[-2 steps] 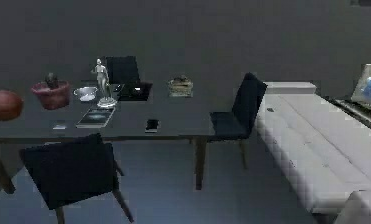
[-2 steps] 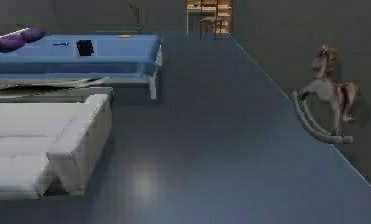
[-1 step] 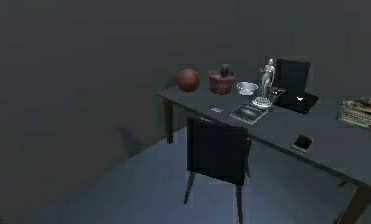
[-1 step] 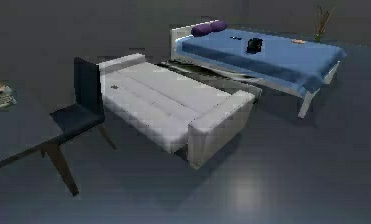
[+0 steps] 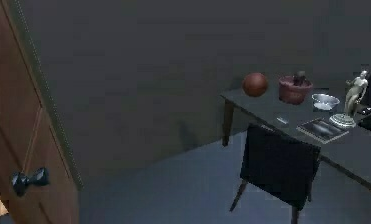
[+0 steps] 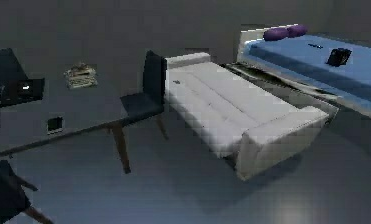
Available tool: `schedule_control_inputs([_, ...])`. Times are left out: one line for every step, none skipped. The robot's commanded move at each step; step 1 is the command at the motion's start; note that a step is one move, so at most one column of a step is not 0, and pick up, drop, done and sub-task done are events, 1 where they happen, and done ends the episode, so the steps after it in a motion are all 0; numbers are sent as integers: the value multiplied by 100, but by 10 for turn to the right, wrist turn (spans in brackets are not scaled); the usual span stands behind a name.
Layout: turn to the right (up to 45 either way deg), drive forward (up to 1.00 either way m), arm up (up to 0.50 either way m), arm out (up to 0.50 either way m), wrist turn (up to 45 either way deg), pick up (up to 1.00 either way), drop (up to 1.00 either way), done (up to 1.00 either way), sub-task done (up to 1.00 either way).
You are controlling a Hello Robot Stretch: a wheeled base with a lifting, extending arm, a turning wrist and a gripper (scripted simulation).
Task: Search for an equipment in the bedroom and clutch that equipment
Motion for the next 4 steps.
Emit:
schedule_control_inputs([0,30,0,0,0,0,0,0,0])
schedule_control_inputs([0,60,0,0,0,0,0,0,0])
schedule_control_inputs([60,0,0,0,0,0,0,0,0])
schedule_control_inputs([0,35,0,0,0,0,0,0,0])
